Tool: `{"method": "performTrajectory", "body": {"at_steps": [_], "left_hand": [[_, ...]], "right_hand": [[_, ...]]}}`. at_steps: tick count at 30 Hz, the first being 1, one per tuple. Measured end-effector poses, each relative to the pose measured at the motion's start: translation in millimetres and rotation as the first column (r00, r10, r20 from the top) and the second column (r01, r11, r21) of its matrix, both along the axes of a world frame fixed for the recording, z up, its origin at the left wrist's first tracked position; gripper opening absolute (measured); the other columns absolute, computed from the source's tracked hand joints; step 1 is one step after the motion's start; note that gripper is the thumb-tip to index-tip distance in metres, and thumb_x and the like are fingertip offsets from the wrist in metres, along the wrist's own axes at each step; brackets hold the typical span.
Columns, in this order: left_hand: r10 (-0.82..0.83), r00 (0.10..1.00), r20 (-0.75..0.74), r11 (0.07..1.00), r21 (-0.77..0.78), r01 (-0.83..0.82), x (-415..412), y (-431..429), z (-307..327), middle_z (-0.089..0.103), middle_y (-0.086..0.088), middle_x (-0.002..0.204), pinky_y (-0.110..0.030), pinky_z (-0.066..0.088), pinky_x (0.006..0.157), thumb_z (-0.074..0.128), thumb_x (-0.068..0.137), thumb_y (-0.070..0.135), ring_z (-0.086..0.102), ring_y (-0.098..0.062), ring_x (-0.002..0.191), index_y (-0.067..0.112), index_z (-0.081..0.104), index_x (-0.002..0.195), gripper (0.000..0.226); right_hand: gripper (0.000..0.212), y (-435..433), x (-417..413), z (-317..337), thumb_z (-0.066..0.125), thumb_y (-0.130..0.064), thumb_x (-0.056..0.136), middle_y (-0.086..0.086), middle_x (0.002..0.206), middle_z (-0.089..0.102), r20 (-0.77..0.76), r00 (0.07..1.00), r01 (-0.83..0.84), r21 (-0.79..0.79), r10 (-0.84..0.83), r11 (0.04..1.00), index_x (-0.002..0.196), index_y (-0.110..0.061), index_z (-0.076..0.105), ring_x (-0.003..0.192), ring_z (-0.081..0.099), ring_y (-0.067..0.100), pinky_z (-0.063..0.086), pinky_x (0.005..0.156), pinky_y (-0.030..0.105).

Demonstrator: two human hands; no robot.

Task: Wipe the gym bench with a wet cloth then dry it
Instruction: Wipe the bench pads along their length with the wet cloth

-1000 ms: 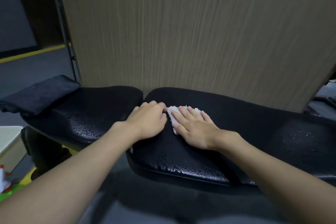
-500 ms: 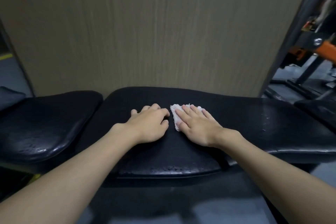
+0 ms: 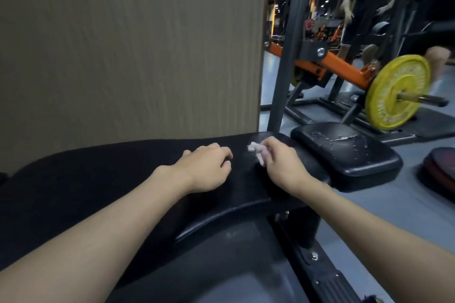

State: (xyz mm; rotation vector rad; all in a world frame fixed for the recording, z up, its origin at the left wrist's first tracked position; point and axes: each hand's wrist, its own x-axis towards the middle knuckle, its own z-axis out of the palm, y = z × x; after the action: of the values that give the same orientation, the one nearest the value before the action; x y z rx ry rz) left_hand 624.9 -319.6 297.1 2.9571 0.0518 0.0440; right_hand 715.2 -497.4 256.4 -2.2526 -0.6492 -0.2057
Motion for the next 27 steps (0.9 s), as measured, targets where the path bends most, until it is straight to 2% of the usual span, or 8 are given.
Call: {"method": "performTrajectory", "body": {"at_steps": [2, 5, 8, 12, 14, 17, 19, 27], "left_hand": [[-0.025, 1.000, 0.004, 1.000, 0.011, 0.025, 21.9, -30.2, 3.5, 0.049, 0.004, 0.136, -0.046, 0.032, 0.101, 0.032, 0.100, 0.034, 0.046, -0.021, 0.126, 0.028, 0.049, 0.135, 0.039], [-0.066, 0.998, 0.005, 0.998, 0.009, 0.066, 57.8, -75.9, 5.9, 0.052, 0.004, 0.134, -0.046, 0.036, 0.102, 0.033, 0.098, 0.034, 0.049, -0.021, 0.124, 0.028, 0.051, 0.131, 0.038], [-0.094, 0.995, 0.014, 0.995, -0.013, 0.094, 96.1, -115.9, 4.1, 0.052, 0.002, 0.133, -0.048, 0.039, 0.101, 0.034, 0.097, 0.033, 0.050, -0.022, 0.123, 0.027, 0.051, 0.130, 0.037], [-0.065, 0.997, -0.044, 0.996, -0.059, 0.062, 139.5, -148.5, -12.2, 0.048, -0.002, 0.140, -0.051, 0.036, 0.103, 0.033, 0.098, 0.033, 0.046, -0.025, 0.128, 0.025, 0.047, 0.133, 0.039], [-0.036, 0.995, -0.090, 0.999, -0.011, 0.035, 152.3, -154.7, -26.4, 0.042, -0.001, 0.147, -0.052, 0.030, 0.105, 0.030, 0.099, 0.036, 0.039, -0.025, 0.134, 0.026, 0.043, 0.139, 0.043], [-0.014, 0.998, -0.058, 0.998, 0.066, 0.018, 162.3, -156.5, -43.2, 0.033, 0.005, 0.154, -0.052, 0.023, 0.105, 0.024, 0.100, 0.041, 0.026, -0.022, 0.139, 0.030, 0.035, 0.147, 0.050], [-0.013, 1.000, -0.010, 0.998, 0.066, 0.014, 169.8, -154.2, -45.1, 0.033, 0.007, 0.155, -0.050, 0.021, 0.105, 0.024, 0.100, 0.038, 0.024, -0.020, 0.139, 0.030, 0.038, 0.146, 0.048], [-0.026, 0.994, -0.106, 0.999, -0.028, 0.024, 191.6, -148.7, -45.4, 0.026, 0.014, 0.159, -0.051, 0.001, 0.118, 0.026, 0.102, 0.028, 0.010, -0.005, 0.148, 0.025, 0.037, 0.149, 0.049]], "right_hand": [[0.017, -26.7, 19.9, 11.7, 0.043, -0.023, 0.103, -0.002, 0.086, 0.066, -0.051, 0.998, 0.049, 0.151, -0.041, 0.987, 0.099, -0.020, 0.059, 0.070, 0.057, 0.015, 0.041, 0.053, 0.020], [0.016, -70.4, 46.4, 30.4, 0.042, -0.022, 0.104, 0.002, 0.093, 0.066, 0.023, 0.995, 0.089, 0.183, -0.095, 0.979, 0.101, -0.019, 0.057, 0.085, 0.058, 0.022, 0.043, 0.072, 0.032], [0.016, -116.5, 72.0, 31.8, 0.042, -0.021, 0.102, 0.004, 0.105, 0.064, 0.270, 0.958, 0.104, -0.015, -0.096, 0.994, 0.105, -0.019, 0.057, 0.103, 0.054, 0.027, 0.041, 0.096, 0.045], [0.032, -152.1, 91.2, 8.1, 0.026, -0.040, 0.103, -0.001, 0.125, 0.059, 0.014, 1.000, -0.009, -0.571, 0.021, 0.821, 0.105, -0.032, 0.058, 0.136, 0.037, 0.027, 0.014, 0.115, 0.056], [0.040, -154.1, 95.3, -2.0, 0.022, -0.039, 0.105, -0.001, 0.143, 0.048, 0.026, 0.999, -0.011, -0.578, 0.032, 0.816, 0.127, -0.026, 0.052, 0.148, 0.022, 0.025, 0.008, 0.118, 0.053], [0.056, -147.7, 99.4, -13.0, 0.016, -0.040, 0.106, 0.005, 0.164, 0.018, 0.056, 0.997, -0.005, -0.646, 0.054, 0.763, 0.155, -0.015, 0.022, 0.153, 0.007, 0.023, 0.005, 0.122, 0.046], [0.060, -144.7, 105.7, -14.3, 0.013, -0.041, 0.105, 0.003, 0.168, 0.002, 0.023, 0.997, -0.034, -0.689, 0.069, 0.724, 0.159, -0.017, 0.006, 0.153, -0.003, 0.021, 0.000, 0.123, 0.045], [0.058, -134.0, 145.8, -7.6, 0.014, -0.042, 0.104, -0.001, 0.168, -0.002, -0.064, 0.995, -0.098, -0.696, 0.075, 0.712, 0.159, -0.026, 0.004, 0.153, -0.006, 0.017, -0.003, 0.123, 0.044]]}}
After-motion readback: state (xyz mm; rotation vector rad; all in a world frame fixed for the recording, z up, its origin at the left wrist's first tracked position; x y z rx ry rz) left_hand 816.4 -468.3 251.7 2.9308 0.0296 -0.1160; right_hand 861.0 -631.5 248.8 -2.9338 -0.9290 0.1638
